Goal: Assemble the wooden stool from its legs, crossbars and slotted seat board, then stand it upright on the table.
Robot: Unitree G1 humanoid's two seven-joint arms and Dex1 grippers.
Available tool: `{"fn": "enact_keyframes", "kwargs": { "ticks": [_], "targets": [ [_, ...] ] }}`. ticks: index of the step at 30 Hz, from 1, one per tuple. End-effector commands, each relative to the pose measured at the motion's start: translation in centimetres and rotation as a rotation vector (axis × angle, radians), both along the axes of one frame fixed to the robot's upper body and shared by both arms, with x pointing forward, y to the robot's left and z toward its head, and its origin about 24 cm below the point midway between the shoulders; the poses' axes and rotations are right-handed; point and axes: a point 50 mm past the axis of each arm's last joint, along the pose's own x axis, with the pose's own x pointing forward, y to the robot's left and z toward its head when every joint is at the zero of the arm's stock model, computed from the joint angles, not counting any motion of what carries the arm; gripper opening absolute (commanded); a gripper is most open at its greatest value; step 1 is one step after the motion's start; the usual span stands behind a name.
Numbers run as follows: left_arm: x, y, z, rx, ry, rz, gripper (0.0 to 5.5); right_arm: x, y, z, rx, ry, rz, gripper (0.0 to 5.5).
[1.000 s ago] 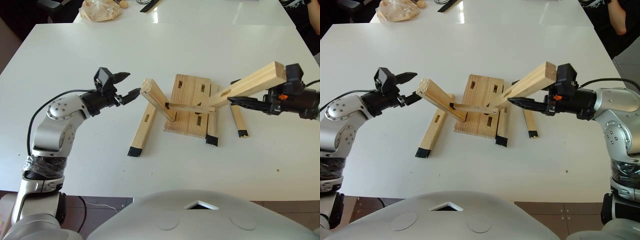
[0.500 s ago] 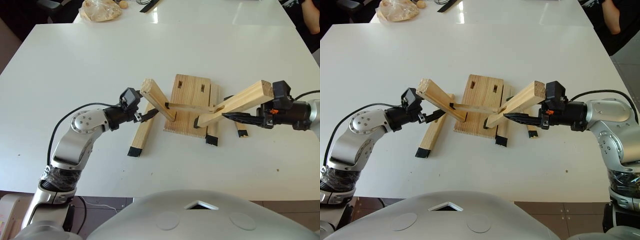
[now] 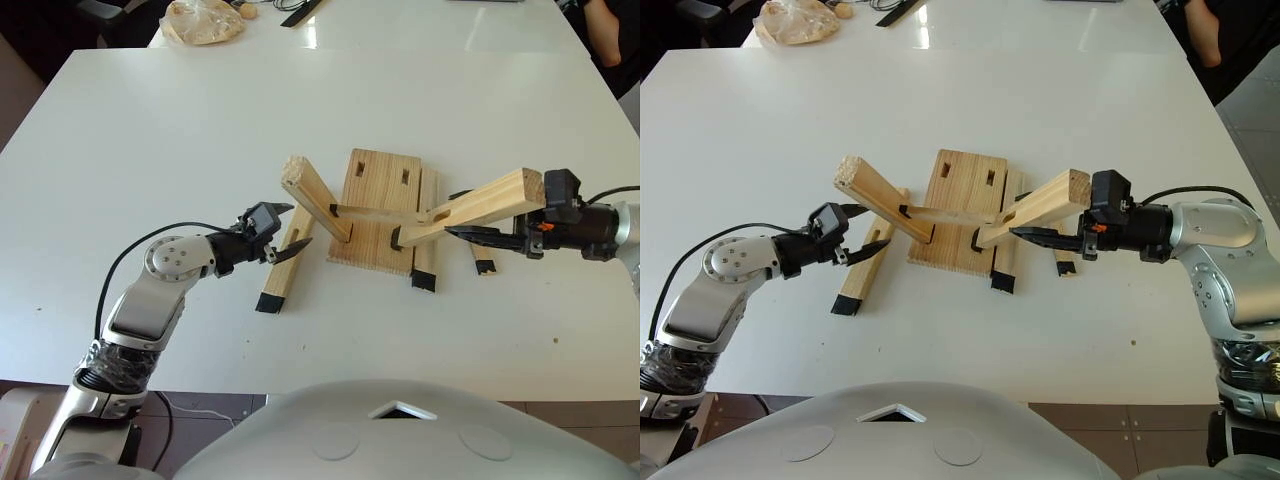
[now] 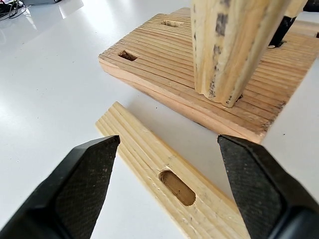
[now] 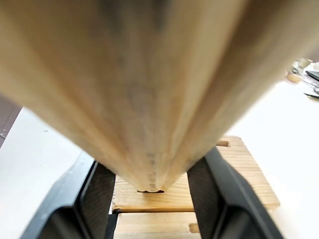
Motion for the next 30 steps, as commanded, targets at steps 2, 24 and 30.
{"fn": "enact_keyframes", "kwargs": {
  "ticks": [2,24,30],
  "targets": [
    [0.0,0.1,0.0,0.013,-0.005,-0.003,3.66,0.0,-1.2,-1.6,-0.121,0.085,-0.041,1.99],
    [0.0,0.4,0.0,0.013,-0.017,0.033,3.66,-0.9,-2.6,-2.9,-0.198,0.175,-0.055,1.99],
    [-0.2,0.4,0.0,0.011,-0.018,0.046,3.66,-1.7,-1.9,-2.7,-0.184,0.199,-0.026,1.99]
  ]
}}
